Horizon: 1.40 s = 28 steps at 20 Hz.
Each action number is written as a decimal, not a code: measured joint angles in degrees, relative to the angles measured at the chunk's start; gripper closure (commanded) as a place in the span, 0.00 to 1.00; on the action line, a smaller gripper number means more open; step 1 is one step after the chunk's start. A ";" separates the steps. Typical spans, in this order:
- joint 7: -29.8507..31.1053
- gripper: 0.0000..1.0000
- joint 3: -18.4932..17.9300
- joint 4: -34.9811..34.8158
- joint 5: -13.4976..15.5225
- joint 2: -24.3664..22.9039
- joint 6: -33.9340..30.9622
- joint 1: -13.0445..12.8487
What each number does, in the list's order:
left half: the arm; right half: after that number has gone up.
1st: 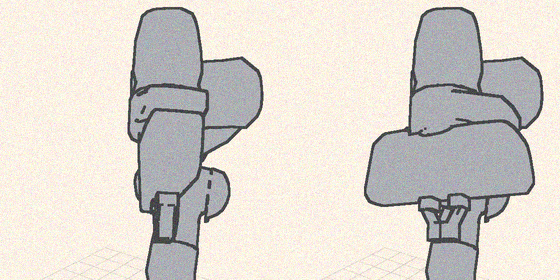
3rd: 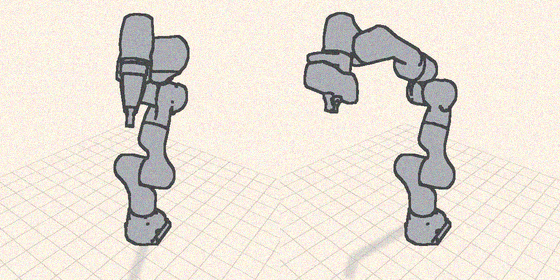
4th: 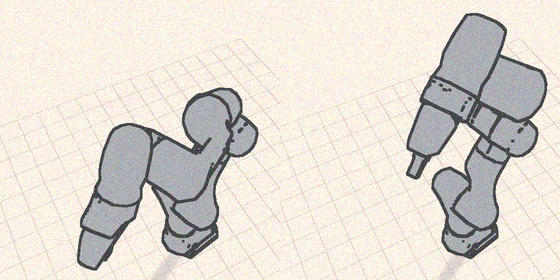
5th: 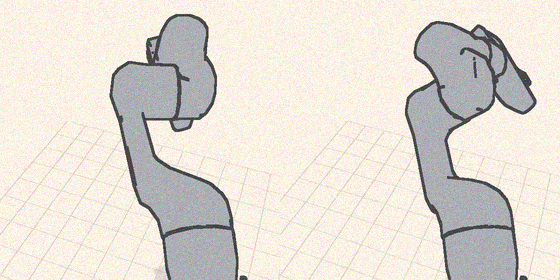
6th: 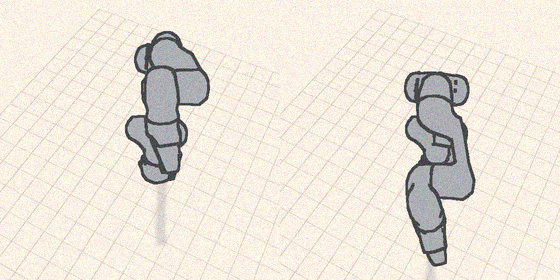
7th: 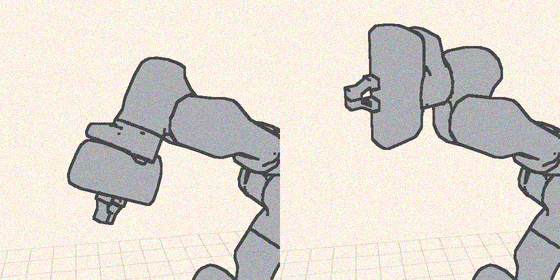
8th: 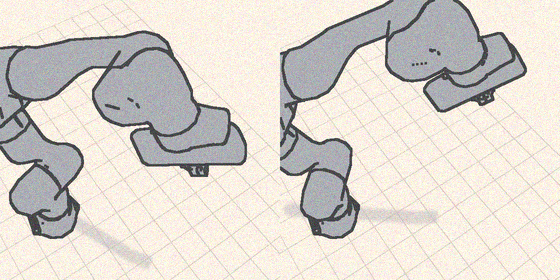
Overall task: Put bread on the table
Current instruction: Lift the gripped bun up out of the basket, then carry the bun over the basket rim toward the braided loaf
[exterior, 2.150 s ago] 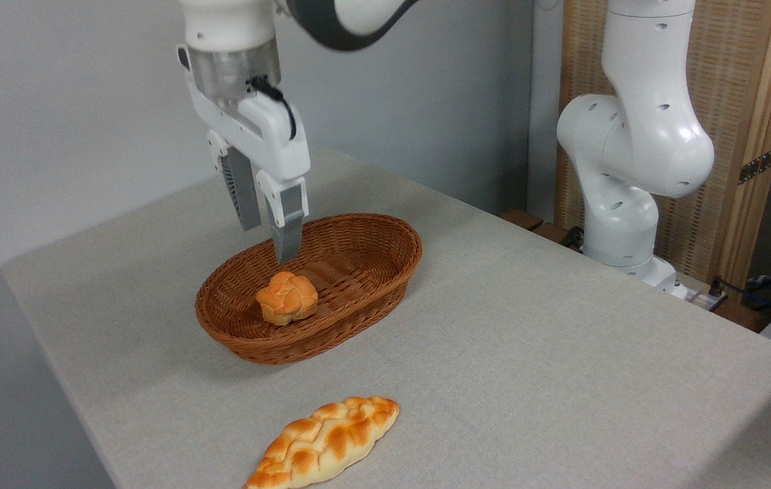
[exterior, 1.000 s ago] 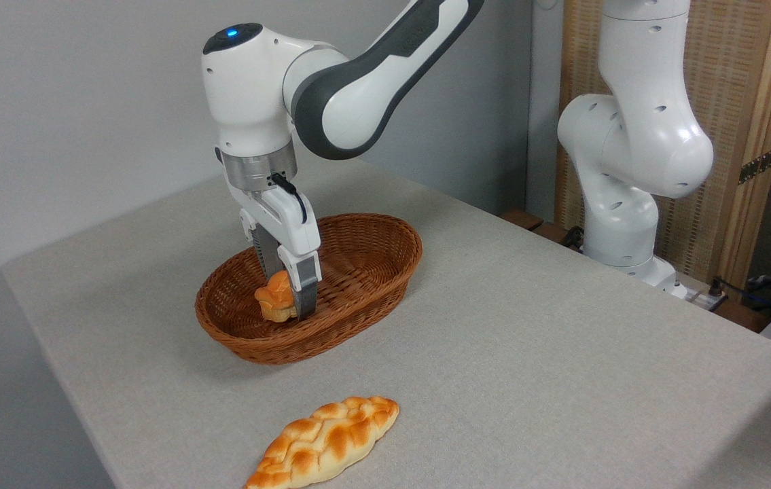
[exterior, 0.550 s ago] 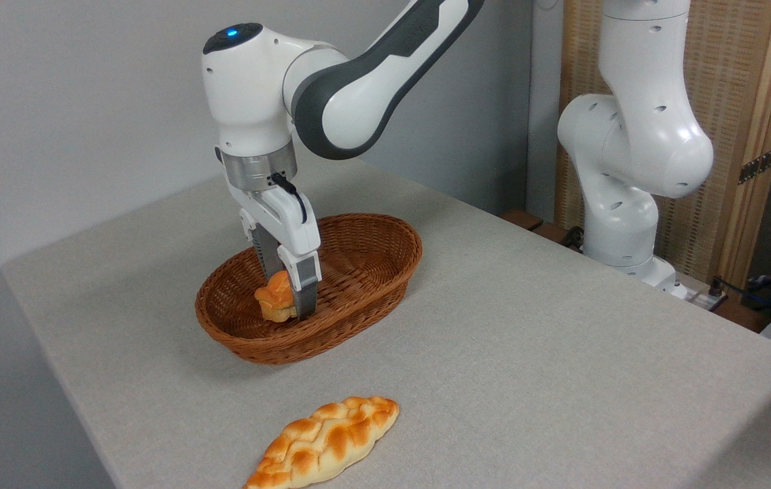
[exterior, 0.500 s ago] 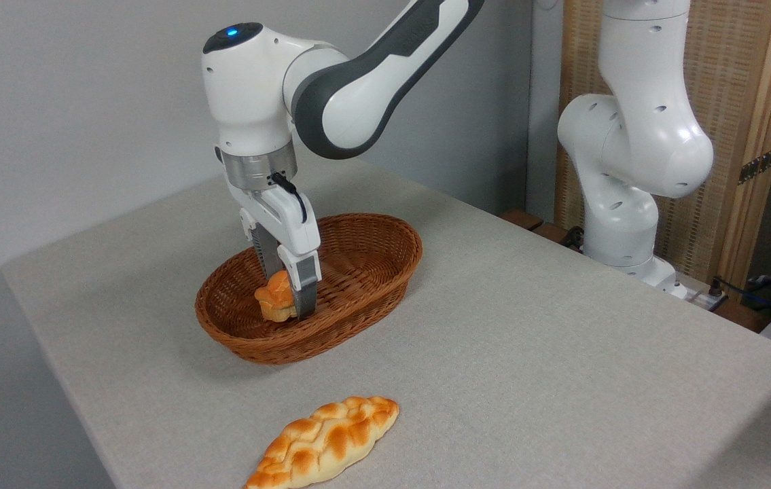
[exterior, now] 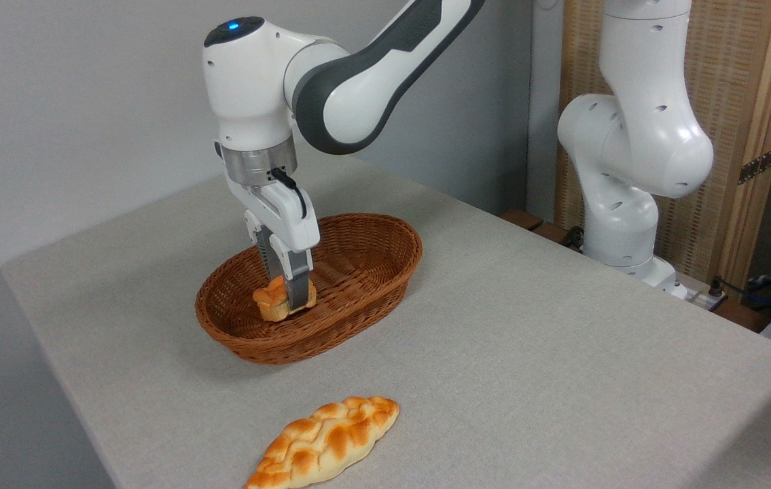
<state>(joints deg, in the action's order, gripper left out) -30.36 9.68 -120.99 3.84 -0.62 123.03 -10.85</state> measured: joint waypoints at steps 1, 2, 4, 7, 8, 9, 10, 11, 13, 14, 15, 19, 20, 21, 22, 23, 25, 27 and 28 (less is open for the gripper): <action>0.00 0.57 0.00 0.00 0.00 0.00 0.00 0.00; 0.00 0.57 0.00 0.00 0.00 0.00 0.00 0.00; 0.00 0.57 0.00 0.00 0.00 -0.01 0.00 0.01; 0.00 0.57 -0.04 0.65 0.00 -0.09 -1.16 0.14; 0.00 0.57 -0.12 1.65 0.00 -0.15 -2.91 0.28; 0.00 0.57 -0.35 3.03 0.00 -0.25 -5.15 0.39; 0.00 0.57 -0.78 4.69 0.00 -0.38 -7.57 0.54; -0.23 0.57 -1.60 6.51 0.00 -0.55 -10.09 0.66; -2.51 0.56 -3.69 9.99 0.00 -0.92 -15.64 0.84; -3.86 0.56 -4.69 11.32 0.00 -1.04 -17.92 0.89; -5.92 0.56 -6.06 12.78 0.00 -1.14 -20.52 0.93; -15.89 0.54 -12.23 15.16 -0.02 -2.10 -25.98 1.03; -19.02 0.54 -13.98 15.18 -0.03 -2.44 -27.00 1.06; -21.96 0.54 -15.57 15.18 -0.05 -2.67 -27.70 1.08; -24.95 0.53 -17.09 15.18 -0.05 -2.76 -28.13 1.13; -27.79 0.50 -18.50 15.13 -0.08 -2.75 -28.34 1.17; -33.24 0.42 -20.99 14.88 -1.40 -2.70 -28.38 1.21; -38.41 0.39 -22.72 14.34 -2.97 -2.61 -28.39 1.23; -39.75 0.33 -23.20 13.81 -3.47 -2.54 -28.39 1.23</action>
<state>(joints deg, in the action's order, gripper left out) -70.11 -13.51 -107.17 0.37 -3.16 94.64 -9.62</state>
